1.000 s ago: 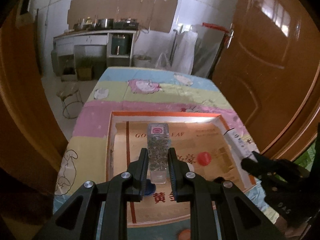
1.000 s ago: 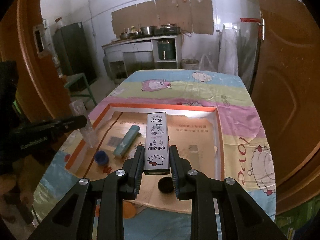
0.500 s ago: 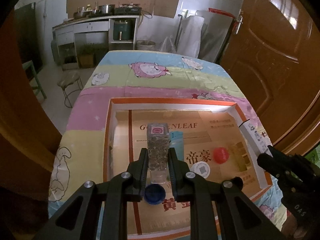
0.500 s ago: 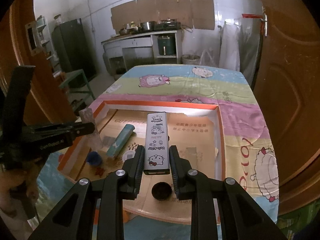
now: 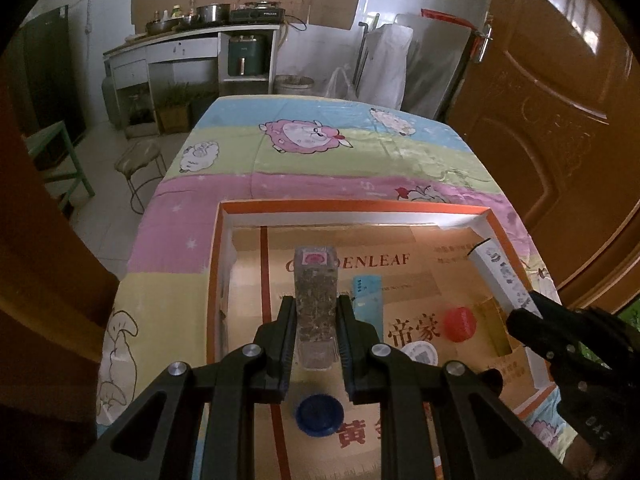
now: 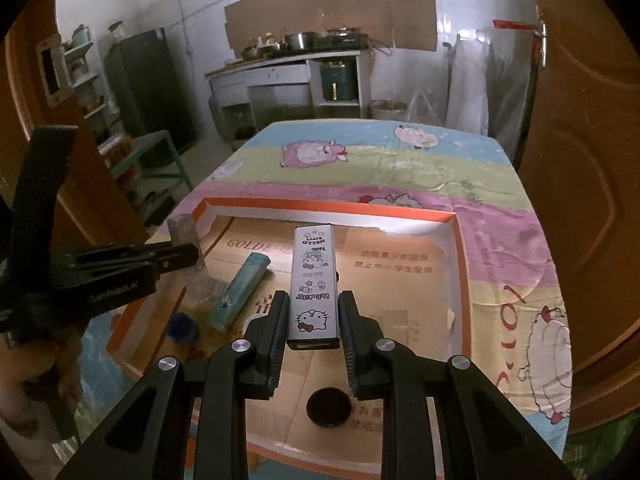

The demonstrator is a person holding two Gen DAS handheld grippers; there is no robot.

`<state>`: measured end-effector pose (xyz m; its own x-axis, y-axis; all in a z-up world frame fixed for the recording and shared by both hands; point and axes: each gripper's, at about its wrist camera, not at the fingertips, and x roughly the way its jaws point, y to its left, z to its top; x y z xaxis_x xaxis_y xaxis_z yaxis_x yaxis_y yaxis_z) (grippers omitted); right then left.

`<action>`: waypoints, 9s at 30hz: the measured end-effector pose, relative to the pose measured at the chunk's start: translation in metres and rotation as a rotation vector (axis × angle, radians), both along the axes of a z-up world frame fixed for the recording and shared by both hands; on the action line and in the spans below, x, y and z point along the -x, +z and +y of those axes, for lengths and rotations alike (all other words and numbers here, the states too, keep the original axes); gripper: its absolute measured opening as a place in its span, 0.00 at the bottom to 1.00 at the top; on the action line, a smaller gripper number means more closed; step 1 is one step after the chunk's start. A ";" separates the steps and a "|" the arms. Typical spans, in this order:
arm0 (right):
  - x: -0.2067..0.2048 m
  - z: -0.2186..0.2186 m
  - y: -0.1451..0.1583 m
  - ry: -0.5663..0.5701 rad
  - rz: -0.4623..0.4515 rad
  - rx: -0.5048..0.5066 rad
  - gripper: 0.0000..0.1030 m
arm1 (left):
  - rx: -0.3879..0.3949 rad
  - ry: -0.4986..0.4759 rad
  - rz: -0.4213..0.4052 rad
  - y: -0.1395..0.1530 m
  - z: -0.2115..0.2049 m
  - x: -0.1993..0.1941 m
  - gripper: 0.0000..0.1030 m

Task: Organize rigid objects

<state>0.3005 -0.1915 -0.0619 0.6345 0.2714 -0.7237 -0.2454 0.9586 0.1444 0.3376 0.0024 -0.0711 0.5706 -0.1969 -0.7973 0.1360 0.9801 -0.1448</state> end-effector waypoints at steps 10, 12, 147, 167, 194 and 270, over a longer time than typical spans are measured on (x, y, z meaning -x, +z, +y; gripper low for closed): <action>-0.025 0.006 -0.013 -0.001 0.038 -0.005 0.25 | -0.003 0.007 0.025 -0.014 -0.001 -0.015 0.20; -0.030 0.007 -0.016 0.001 0.044 -0.003 0.25 | 0.001 0.010 0.031 -0.016 -0.001 -0.017 0.19; 0.132 0.005 0.012 -0.101 -0.036 -0.009 0.34 | 0.029 -0.041 -0.256 0.017 -0.023 0.176 0.32; 0.151 -0.013 -0.019 -0.127 0.012 -0.048 0.36 | 0.003 -0.119 -0.169 -0.030 -0.052 0.189 0.32; 0.110 0.035 -0.052 0.014 0.100 -0.023 0.40 | 0.035 -0.029 -0.082 -0.056 -0.021 0.170 0.23; 0.082 0.005 0.029 -0.035 -0.069 0.068 0.30 | 0.097 -0.109 -0.263 0.059 -0.041 0.107 0.12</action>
<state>0.2190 -0.1868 -0.0325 0.6920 0.2002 -0.6936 -0.2188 0.9738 0.0628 0.2310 -0.0381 -0.0120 0.7260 -0.3365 -0.5997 0.2852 0.9409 -0.1826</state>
